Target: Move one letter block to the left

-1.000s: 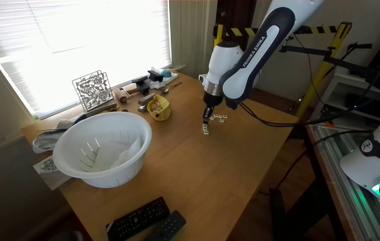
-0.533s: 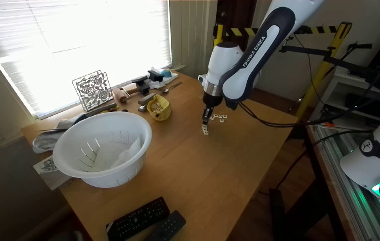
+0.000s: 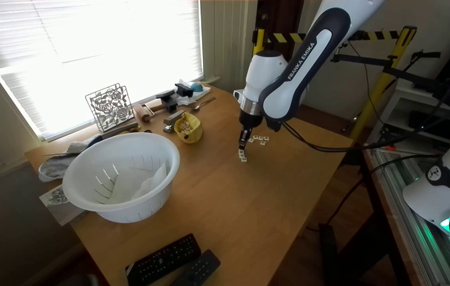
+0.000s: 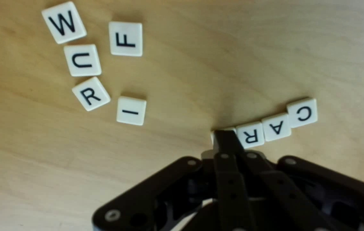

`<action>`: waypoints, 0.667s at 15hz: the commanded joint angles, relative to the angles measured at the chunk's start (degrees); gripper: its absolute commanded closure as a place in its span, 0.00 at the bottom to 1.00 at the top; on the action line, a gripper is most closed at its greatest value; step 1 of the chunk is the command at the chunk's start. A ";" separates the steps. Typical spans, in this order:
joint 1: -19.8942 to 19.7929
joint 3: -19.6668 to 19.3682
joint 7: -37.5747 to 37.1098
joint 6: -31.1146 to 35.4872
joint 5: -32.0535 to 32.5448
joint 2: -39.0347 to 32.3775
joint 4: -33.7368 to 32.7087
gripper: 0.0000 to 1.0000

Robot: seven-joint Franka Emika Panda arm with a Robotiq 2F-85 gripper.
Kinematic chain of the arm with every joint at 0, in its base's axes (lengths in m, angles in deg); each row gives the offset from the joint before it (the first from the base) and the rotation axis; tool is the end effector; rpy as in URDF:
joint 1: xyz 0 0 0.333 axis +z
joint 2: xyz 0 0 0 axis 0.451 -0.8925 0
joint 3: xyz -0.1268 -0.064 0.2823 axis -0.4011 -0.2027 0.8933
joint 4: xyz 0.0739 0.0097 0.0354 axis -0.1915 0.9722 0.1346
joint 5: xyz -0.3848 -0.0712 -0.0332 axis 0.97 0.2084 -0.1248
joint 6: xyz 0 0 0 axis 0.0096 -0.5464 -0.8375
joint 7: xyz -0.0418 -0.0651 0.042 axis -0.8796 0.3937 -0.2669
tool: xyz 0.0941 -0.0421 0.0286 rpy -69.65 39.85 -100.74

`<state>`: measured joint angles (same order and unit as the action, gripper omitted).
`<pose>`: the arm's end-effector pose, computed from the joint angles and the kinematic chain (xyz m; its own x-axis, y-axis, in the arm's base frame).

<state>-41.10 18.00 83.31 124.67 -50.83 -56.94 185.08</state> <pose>0.5372 -0.1320 0.1466 0.9869 -0.0476 0.1540 -0.0513 -0.9985 0.0206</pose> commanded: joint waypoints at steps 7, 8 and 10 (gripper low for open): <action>-0.89 0.93 1.99 0.52 0.14 2.84 2.89 1.00; -1.03 1.11 2.25 0.60 0.04 3.17 3.07 1.00; -1.22 1.42 2.68 0.90 -0.12 3.87 3.43 1.00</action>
<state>-41.15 18.26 84.50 124.67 -50.83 -55.71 186.01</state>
